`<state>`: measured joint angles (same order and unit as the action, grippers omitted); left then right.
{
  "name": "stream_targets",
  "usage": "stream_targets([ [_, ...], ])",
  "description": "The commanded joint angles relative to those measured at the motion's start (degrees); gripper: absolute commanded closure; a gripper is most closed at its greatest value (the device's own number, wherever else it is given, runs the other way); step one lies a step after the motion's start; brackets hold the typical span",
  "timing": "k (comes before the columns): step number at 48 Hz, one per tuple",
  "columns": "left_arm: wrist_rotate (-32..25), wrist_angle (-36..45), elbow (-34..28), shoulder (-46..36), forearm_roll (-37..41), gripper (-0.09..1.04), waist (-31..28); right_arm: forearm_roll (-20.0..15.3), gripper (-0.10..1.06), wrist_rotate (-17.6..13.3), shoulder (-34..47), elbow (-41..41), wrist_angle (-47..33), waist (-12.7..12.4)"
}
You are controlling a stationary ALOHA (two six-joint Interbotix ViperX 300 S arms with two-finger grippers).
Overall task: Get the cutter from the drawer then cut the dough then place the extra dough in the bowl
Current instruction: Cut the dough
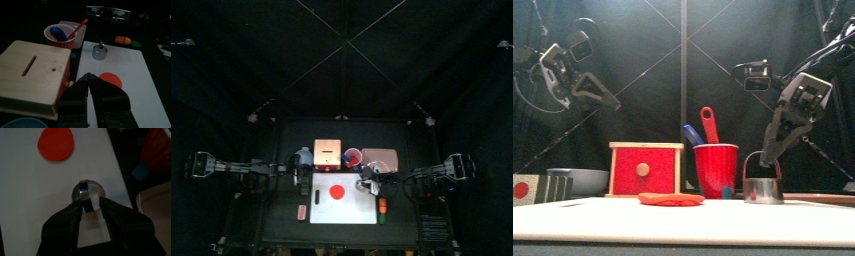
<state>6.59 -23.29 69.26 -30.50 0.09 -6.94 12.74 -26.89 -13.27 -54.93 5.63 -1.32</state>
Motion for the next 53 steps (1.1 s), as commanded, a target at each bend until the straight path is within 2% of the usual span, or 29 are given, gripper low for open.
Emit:
stream_targets([
  [1, -0.1, -0.5, -0.6, -0.1, 0.0, 0.50, 0.2, 0.1, 0.36, 0.0, -0.8, 1.1, -0.3, 0.1],
  [15, -0.1, -0.5, -0.6, 0.0, 0.0, 0.50, 0.2, 0.2, 0.36, 0.5, -0.8, 6.1, -0.2, 0.2],
  [20, -0.1, -0.5, -0.5, 0.0, -0.1, 0.50, 0.2, 1.2, 0.36, 0.5, 0.2, 9.0, -0.3, 1.1],
  [32, 0.0, -0.5, 0.2, 0.0, 0.0, 0.50, 0.2, 3.0, 0.36, 0.5, 5.6, 16.1, -0.5, 4.0],
  [53, 0.1, -0.5, 0.5, 0.0, -0.1, 0.50, 0.7, 4.1, 0.36, 0.7, 14.9, 23.6, -0.5, 5.5],
])
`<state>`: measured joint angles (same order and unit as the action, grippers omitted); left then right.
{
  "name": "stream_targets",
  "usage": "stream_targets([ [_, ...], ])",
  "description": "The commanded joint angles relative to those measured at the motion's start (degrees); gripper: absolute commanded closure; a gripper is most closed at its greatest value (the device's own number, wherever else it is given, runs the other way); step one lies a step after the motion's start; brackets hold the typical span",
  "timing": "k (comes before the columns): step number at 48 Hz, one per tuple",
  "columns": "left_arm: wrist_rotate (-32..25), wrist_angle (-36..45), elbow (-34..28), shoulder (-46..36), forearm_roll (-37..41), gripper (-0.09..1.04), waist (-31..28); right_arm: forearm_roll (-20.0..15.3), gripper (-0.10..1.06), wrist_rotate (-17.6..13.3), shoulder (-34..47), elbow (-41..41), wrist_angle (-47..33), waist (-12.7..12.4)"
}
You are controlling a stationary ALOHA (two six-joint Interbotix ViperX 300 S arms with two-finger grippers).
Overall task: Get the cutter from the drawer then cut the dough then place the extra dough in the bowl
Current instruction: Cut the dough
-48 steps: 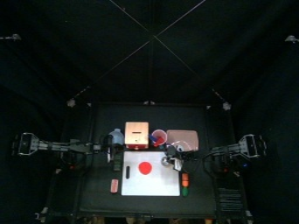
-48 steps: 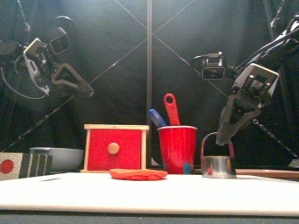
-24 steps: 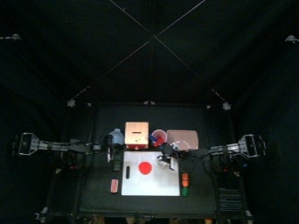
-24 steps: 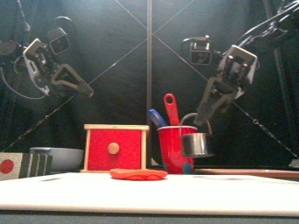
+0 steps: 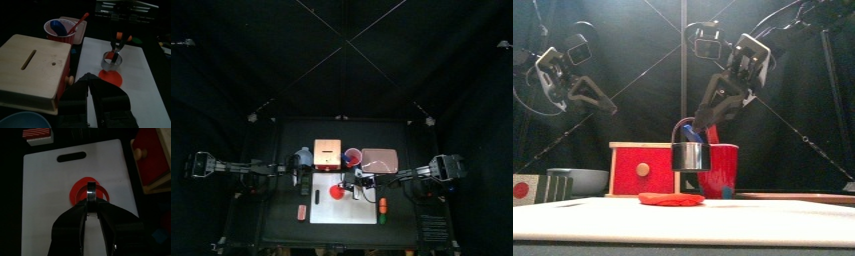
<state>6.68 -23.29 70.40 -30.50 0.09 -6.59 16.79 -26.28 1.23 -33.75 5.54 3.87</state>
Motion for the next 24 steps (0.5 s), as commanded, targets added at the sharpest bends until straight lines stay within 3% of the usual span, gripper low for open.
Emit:
stream_targets([
  [1, 0.0, -0.5, -0.6, 0.0, 0.0, 0.50, 0.4, 0.2, 0.36, 0.1, 0.8, 2.6, -0.4, 0.4],
  [24, 0.0, -0.4, -0.6, -0.1, -0.1, 0.50, 0.4, 1.0, 0.36, -0.1, 2.5, 4.1, -0.3, 0.6],
])
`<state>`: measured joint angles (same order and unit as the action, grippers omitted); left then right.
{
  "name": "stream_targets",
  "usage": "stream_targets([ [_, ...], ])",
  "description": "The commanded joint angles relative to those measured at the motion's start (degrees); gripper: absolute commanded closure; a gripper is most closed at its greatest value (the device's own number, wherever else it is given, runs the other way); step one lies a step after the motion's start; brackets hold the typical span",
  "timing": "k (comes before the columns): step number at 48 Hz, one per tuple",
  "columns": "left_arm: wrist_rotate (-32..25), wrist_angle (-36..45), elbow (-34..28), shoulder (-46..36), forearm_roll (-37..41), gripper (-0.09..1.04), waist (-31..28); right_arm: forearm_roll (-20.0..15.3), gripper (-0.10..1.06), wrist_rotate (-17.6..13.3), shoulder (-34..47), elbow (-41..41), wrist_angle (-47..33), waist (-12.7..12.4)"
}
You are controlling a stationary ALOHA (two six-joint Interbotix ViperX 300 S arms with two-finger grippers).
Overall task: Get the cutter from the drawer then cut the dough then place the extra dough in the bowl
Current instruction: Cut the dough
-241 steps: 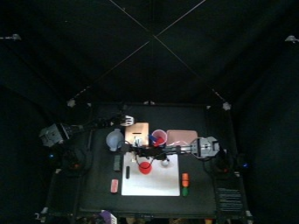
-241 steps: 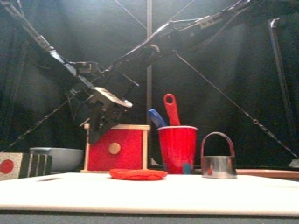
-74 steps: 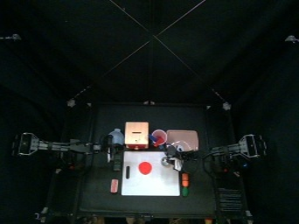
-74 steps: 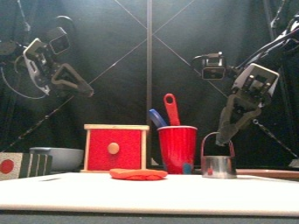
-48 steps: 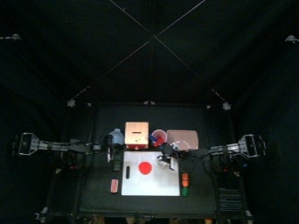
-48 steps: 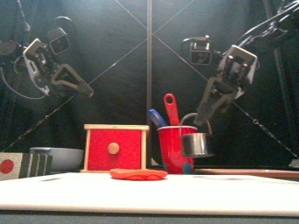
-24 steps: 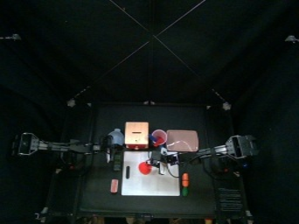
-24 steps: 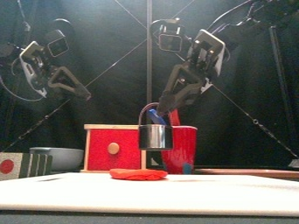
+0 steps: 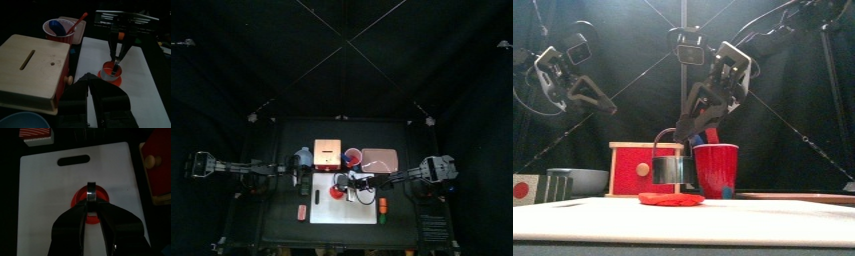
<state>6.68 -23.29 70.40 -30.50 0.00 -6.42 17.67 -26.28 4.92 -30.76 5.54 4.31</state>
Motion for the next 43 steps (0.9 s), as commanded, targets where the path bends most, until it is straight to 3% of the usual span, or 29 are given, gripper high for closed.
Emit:
stream_targets([
  [1, 0.0, -0.5, -0.6, 0.0, 0.1, 0.50, 0.2, 0.1, 0.36, -0.1, -1.1, 1.1, -0.4, 0.3],
  [32, 0.0, -0.4, -0.4, 0.0, 0.1, 0.50, 0.1, -0.3, 0.36, -0.6, 1.0, 1.1, -0.2, 0.9],
  [43, 0.0, -0.4, -0.4, -0.1, 0.1, 0.50, 0.2, -0.3, 0.27, -0.6, 1.0, 1.1, 0.0, 0.9],
])
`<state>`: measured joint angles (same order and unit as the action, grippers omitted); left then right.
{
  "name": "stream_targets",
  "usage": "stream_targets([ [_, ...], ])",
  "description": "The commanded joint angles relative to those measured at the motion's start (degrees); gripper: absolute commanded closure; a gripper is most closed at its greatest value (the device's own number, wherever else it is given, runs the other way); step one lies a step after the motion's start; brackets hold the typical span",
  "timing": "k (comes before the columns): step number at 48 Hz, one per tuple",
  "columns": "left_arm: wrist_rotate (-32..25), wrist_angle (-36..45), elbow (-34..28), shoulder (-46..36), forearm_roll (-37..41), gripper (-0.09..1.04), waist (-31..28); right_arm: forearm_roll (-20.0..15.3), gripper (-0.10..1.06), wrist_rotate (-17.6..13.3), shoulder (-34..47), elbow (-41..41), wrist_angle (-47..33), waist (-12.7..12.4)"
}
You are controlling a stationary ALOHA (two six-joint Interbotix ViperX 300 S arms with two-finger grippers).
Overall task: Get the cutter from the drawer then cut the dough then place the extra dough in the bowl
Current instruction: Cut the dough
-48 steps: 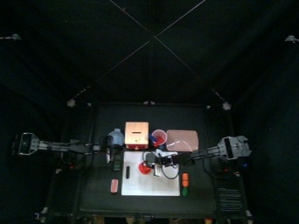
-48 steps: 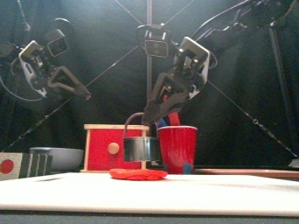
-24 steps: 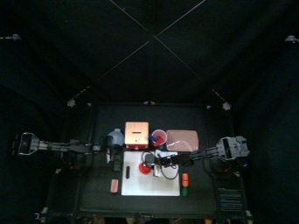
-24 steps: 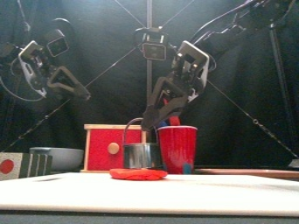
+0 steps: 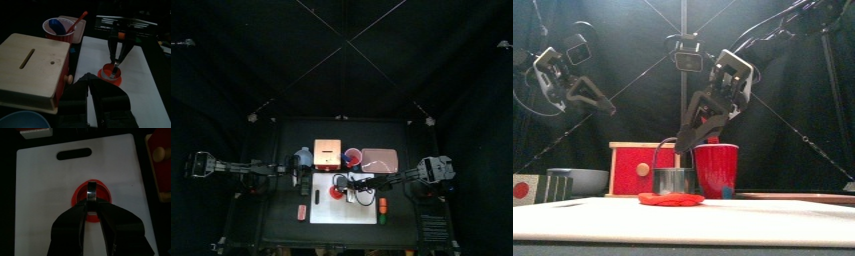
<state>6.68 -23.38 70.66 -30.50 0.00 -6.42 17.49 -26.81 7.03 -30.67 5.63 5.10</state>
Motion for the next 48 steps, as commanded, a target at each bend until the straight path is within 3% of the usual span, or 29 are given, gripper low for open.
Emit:
stream_targets([
  [1, 0.0, -0.4, -0.7, 0.0, 0.0, 0.50, 0.2, -0.1, 0.26, -0.1, -1.1, 1.0, -0.1, 0.1],
  [12, 0.0, -0.3, -0.7, -0.1, 0.1, 0.50, 0.2, 0.0, 0.14, -0.2, -1.8, 1.2, 0.4, 0.6],
  [28, -1.0, -0.3, -1.1, 0.0, 4.7, 0.47, 0.2, 1.4, 0.14, 0.2, -9.8, -1.3, 2.5, 0.8],
  [43, -1.1, -2.8, -0.8, 0.8, 7.9, 0.15, 2.4, -0.9, 0.14, -0.3, -16.1, -10.1, -4.2, 0.8],
  [48, -1.1, -6.8, 0.1, 2.4, 8.3, 0.11, 2.6, -2.6, 0.14, -0.3, -16.1, -12.8, -8.9, 0.5],
])
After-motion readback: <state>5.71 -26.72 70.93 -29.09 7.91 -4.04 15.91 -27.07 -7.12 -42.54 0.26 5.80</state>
